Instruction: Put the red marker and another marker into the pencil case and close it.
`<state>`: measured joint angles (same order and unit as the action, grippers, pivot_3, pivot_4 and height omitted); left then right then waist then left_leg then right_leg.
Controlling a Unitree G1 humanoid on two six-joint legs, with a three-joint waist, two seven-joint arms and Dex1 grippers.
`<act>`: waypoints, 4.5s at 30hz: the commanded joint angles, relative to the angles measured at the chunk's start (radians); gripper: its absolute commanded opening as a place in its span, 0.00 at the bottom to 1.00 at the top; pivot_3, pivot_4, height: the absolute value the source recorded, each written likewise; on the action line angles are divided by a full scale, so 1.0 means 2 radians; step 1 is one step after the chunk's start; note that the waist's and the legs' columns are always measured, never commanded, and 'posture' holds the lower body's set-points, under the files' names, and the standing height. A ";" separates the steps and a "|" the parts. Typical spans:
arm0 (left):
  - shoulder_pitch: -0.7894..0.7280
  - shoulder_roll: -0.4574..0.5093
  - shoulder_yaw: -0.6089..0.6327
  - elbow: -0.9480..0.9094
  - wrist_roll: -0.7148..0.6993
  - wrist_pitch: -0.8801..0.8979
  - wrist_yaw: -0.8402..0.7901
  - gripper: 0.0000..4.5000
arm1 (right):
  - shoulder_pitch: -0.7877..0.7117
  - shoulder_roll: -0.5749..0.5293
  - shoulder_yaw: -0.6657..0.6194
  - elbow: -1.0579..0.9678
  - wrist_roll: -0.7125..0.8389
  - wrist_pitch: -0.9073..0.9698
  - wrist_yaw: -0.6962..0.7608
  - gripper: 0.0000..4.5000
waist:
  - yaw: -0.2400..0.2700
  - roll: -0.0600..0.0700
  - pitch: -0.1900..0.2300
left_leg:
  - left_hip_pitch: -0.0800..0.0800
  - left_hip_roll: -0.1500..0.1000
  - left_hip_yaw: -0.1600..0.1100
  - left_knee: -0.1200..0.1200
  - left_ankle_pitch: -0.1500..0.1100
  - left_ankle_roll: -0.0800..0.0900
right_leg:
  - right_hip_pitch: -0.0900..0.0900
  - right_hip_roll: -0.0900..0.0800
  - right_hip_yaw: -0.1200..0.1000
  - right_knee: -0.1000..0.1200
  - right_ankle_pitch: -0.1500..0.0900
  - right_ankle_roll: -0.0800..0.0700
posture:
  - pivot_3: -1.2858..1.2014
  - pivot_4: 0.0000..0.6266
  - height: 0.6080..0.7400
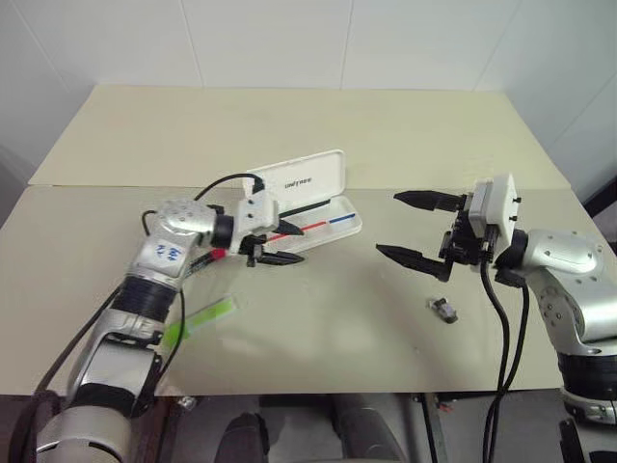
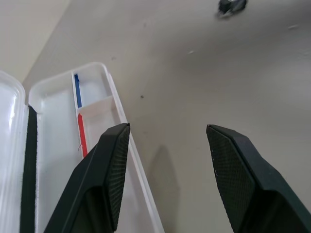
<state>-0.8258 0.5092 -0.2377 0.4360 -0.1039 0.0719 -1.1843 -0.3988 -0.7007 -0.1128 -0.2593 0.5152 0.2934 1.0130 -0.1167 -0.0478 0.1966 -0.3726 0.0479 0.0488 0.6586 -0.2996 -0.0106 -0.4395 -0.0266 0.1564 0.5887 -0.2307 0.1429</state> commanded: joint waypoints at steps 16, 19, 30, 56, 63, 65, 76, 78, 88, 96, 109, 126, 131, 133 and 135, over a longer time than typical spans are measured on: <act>0.009 0.035 -0.035 -0.073 0.084 0.112 0.019 0.59 | 0.030 -0.005 -0.029 -0.074 0.024 0.017 -0.046 1.00 | 0.004 0.000 0.000 | -0.001 0.000 -0.001 0.000 0.000 0.000 | -0.001 0.000 0.000 0.001 0.000 0.000 | 0.52 0.24 1.00; 0.008 0.044 -0.039 -0.075 0.094 0.125 0.024 0.59 | 0.028 -0.005 -0.041 -0.085 0.059 0.028 -0.039 1.00 | 0.004 0.000 0.000 | -0.001 0.000 -0.001 0.000 0.000 0.000 | -0.001 0.000 0.000 0.001 0.000 0.000 | 0.52 0.24 1.00; -0.023 0.022 -0.051 -0.008 0.111 0.101 0.033 0.40 | 0.018 -0.047 -0.030 -0.125 0.124 0.086 -0.009 1.00 | 0.004 0.000 0.000 | -0.001 0.000 -0.001 0.001 0.000 0.000 | -0.001 0.000 0.000 0.001 0.000 0.000 | 0.52 0.24 1.00; 0.124 0.117 -0.030 -0.352 0.051 0.179 -0.041 0.01 | 0.059 -0.043 -0.055 -0.114 0.087 0.072 -0.022 1.00 | 0.015 0.000 0.000 | -0.002 0.000 0.000 0.001 0.000 0.000 | -0.002 0.000 0.000 0.001 -0.001 0.000 | 0.52 0.24 1.00; 0.166 0.128 -0.046 -0.359 0.068 0.137 -0.020 0.01 | 0.079 -0.044 -0.062 -0.126 0.089 0.072 -0.021 1.00 | 0.015 0.000 0.000 | -0.002 0.000 0.000 0.002 0.000 0.000 | -0.002 0.000 0.000 0.002 -0.001 -0.001 | 0.52 0.24 1.00; 0.162 0.126 -0.047 -0.344 0.072 0.130 -0.015 0.01 | 0.079 -0.046 -0.062 -0.127 0.090 0.074 -0.020 1.00 | 0.015 0.000 0.000 | -0.002 0.000 0.000 0.002 0.000 0.001 | -0.002 0.000 0.000 0.002 -0.001 -0.001 | 0.52 0.24 1.00; 0.138 0.079 -0.035 -0.362 0.034 0.179 0.005 0.47 | 0.069 -0.044 -0.055 -0.122 0.088 0.074 -0.021 1.00 | 0.016 0.000 0.000 | -0.002 0.000 0.000 0.003 0.000 0.001 | -0.002 0.000 0.000 0.002 -0.004 -0.006 | 0.52 0.24 1.00; 0.138 0.082 -0.028 -0.376 0.017 0.184 -0.001 0.47 | 0.064 -0.043 -0.050 -0.118 0.087 0.073 -0.019 1.00 | 0.014 0.000 0.000 | -0.002 0.000 0.000 0.003 0.000 0.001 | -0.002 0.000 0.000 0.002 -0.004 -0.005 | 0.52 0.24 1.00; 0.149 0.150 0.039 -0.423 -0.046 0.231 -0.012 0.66 | 0.031 -0.037 -0.025 -0.087 0.080 0.061 0.005 1.00 | 0.014 0.000 0.000 | -0.001 0.000 0.000 0.003 0.000 0.001 | -0.002 0.000 0.000 0.003 -0.005 -0.007 | 0.52 0.24 1.00; 0.182 0.286 0.134 -0.324 -0.058 0.206 -0.056 0.99 | -0.055 0.001 0.004 -0.053 0.085 0.039 0.024 1.00 | 0.000 0.000 0.000 | -0.001 0.000 0.000 0.002 0.000 0.001 | -0.002 0.000 0.000 0.003 -0.005 -0.007 | 0.52 0.24 1.00; 0.057 0.288 0.038 -0.136 0.063 0.147 -0.035 0.99 | -0.097 0.005 0.037 -0.035 0.073 0.037 0.069 1.00 | 0.004 -0.001 0.001 | -0.002 0.001 0.000 0.002 -0.001 0.000 | -0.003 0.000 -0.001 0.005 -0.006 -0.007 | 0.52 0.24 1.00; 0.064 0.236 -0.030 -0.172 0.146 0.237 0.010 0.99 | -0.070 0.002 0.024 -0.065 0.080 0.039 0.039 1.00 | 0.003 -0.001 0.001 | -0.001 0.001 -0.001 0.003 -0.001 0.001 | -0.003 0.000 -0.001 0.009 -0.005 -0.003 | 0.52 0.24 1.00; 0.082 0.237 -0.029 -0.162 0.143 0.237 0.006 0.99 | -0.068 0.003 0.021 -0.066 0.080 0.037 0.030 1.00 | 0.003 -0.001 0.001 | 0.000 0.000 -0.001 0.003 -0.001 0.001 | -0.003 0.000 -0.001 0.009 -0.005 -0.004 | 0.52 0.24 1.00; 0.087 0.241 -0.026 -0.138 0.146 0.226 0.011 0.87 | -0.068 0.002 0.020 -0.065 0.079 0.037 0.027 1.00 | 0.003 -0.001 0.001 | 0.001 0.000 -0.001 0.003 -0.001 0.001 | -0.003 0.000 -0.001 0.009 -0.005 -0.004 | 0.52 0.24 1.00; 0.087 0.240 -0.023 -0.122 0.148 0.217 0.018 0.73 | -0.069 0.001 0.018 -0.064 0.077 0.037 0.025 1.00 | 0.003 -0.001 0.001 | 0.001 0.000 -0.001 0.003 -0.001 0.001 | -0.002 0.000 -0.001 0.010 -0.006 -0.005 | 0.52 0.24 1.00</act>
<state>-0.6708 0.9842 -0.2870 0.1403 0.1586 0.5113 -1.1816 -0.5341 -0.6946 -0.0447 -0.3541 0.6583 0.3758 1.0737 -0.1105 -0.0499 0.1979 -0.3697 0.0489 0.0473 0.6640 -0.3008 -0.0081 -0.4442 -0.0257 0.1544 0.6099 -0.2431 0.1315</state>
